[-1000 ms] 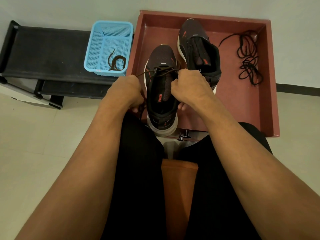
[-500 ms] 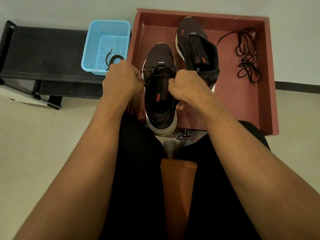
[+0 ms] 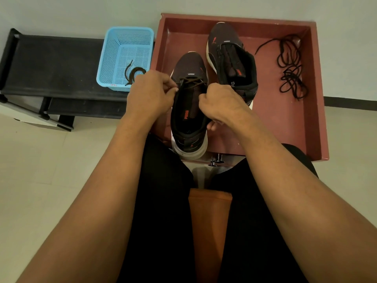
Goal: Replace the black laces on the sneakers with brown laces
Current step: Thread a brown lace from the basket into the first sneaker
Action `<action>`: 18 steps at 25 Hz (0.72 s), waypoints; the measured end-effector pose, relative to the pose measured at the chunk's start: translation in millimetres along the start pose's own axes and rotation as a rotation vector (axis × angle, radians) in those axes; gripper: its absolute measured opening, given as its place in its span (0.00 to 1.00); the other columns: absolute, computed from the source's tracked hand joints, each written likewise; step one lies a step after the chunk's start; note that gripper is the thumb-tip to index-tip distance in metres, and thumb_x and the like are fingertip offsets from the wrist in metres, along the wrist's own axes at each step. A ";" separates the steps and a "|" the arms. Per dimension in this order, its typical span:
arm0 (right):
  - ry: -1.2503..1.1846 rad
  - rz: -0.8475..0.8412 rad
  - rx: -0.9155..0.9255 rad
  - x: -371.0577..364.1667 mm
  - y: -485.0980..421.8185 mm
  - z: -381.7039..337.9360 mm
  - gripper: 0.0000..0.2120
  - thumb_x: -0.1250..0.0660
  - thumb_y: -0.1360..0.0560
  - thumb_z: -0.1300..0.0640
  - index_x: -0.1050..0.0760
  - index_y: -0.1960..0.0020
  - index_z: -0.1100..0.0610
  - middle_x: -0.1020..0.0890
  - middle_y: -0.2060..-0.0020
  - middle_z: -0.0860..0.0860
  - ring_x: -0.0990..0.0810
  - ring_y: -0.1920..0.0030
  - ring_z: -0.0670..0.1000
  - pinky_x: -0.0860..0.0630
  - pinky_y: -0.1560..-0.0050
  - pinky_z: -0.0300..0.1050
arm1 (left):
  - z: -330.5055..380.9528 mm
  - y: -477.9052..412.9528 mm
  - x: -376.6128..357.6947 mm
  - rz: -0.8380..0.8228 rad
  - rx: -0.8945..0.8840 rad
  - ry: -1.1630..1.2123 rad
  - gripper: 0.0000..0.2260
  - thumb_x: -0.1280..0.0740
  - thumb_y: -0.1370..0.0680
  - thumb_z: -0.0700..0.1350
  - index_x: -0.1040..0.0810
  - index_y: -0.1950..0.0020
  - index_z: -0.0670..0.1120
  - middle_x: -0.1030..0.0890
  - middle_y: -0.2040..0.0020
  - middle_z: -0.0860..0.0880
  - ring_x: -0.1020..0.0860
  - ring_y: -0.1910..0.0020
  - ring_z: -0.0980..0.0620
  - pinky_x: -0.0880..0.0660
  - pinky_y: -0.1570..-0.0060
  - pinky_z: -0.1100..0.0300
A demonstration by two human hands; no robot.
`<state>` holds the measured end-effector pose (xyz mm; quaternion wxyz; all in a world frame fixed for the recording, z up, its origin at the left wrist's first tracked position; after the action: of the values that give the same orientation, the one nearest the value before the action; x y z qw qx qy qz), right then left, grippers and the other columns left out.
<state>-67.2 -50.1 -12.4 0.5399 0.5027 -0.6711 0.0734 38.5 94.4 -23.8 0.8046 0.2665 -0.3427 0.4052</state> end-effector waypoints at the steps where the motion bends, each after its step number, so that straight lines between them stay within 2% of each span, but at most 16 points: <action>1: -0.007 0.001 -0.002 -0.6 0.0 -0.5 0.12 0.43 0.14 0.51 0.27 0.50 0.57 0.21 0.60 0.53 0.18 0.63 0.53 0.27 0.65 0.44 | -1.0 -2.2 -0.9 0.011 0.008 0.004 0.06 0.27 0.22 0.48 0.18 0.57 0.58 0.14 0.60 0.52 0.14 0.60 0.44 0.15 0.55 0.43; 3: -0.021 0.023 -0.001 -1.9 -0.9 -1.4 0.11 0.42 0.15 0.52 0.27 0.50 0.57 0.19 0.56 0.55 0.17 0.57 0.56 0.24 0.58 0.47 | -5.7 -4.5 -2.0 0.016 0.070 -0.047 0.10 0.25 0.24 0.47 0.20 0.63 0.59 0.15 0.59 0.51 0.15 0.56 0.43 0.15 0.52 0.43; 6: -0.048 0.054 -0.006 -1.8 -2.4 -1.6 0.11 0.42 0.16 0.52 0.27 0.52 0.57 0.18 0.55 0.56 0.16 0.55 0.58 0.21 0.54 0.49 | -10.7 -5.8 -0.3 0.023 0.167 -0.108 0.13 0.24 0.25 0.45 0.20 0.67 0.59 0.15 0.57 0.46 0.16 0.56 0.39 0.15 0.50 0.44; 9: -0.049 0.041 0.000 -1.8 -1.8 -2.3 0.11 0.42 0.16 0.51 0.27 0.51 0.57 0.16 0.53 0.58 0.15 0.54 0.60 0.18 0.49 0.52 | -11.3 -5.0 0.2 -0.030 0.128 -0.111 0.05 0.24 0.24 0.44 0.13 0.57 0.54 0.16 0.60 0.48 0.17 0.61 0.43 0.16 0.49 0.46; 11: -0.052 0.032 0.001 -2.4 -2.1 0.1 0.12 0.42 0.16 0.51 0.25 0.48 0.57 0.16 0.53 0.58 0.15 0.56 0.59 0.17 0.49 0.53 | -11.2 -1.2 2.2 -0.037 0.076 -0.107 0.04 0.26 0.22 0.45 0.12 0.51 0.52 0.17 0.62 0.50 0.19 0.64 0.46 0.16 0.48 0.47; 15: 0.000 0.043 0.021 -1.5 -2.5 0.8 0.15 0.42 0.16 0.51 0.22 0.42 0.60 0.18 0.52 0.57 0.17 0.53 0.58 0.22 0.53 0.51 | -11.9 -2.0 9.7 0.126 0.062 -0.090 0.06 0.29 0.20 0.46 0.13 0.48 0.53 0.15 0.57 0.47 0.15 0.58 0.41 0.16 0.50 0.44; 18: -0.012 0.048 0.028 -2.0 -3.2 1.3 0.13 0.42 0.16 0.51 0.23 0.45 0.58 0.17 0.51 0.57 0.15 0.53 0.59 0.19 0.52 0.52 | -8.1 -4.8 7.9 0.096 0.078 -0.113 0.08 0.30 0.21 0.47 0.16 0.43 0.54 0.15 0.46 0.49 0.15 0.50 0.41 0.18 0.45 0.44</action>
<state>-65.8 -51.3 -15.9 0.5269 0.4943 -0.6852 0.0925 48.6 101.3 -23.5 0.7526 0.3036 -0.3838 0.4405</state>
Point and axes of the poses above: each hand's wrist, its own y-axis away from the middle knuckle, its own x-axis out of the back of the hand, z = x × y, the point moved 1 cm from there along -y, towards the middle knuckle
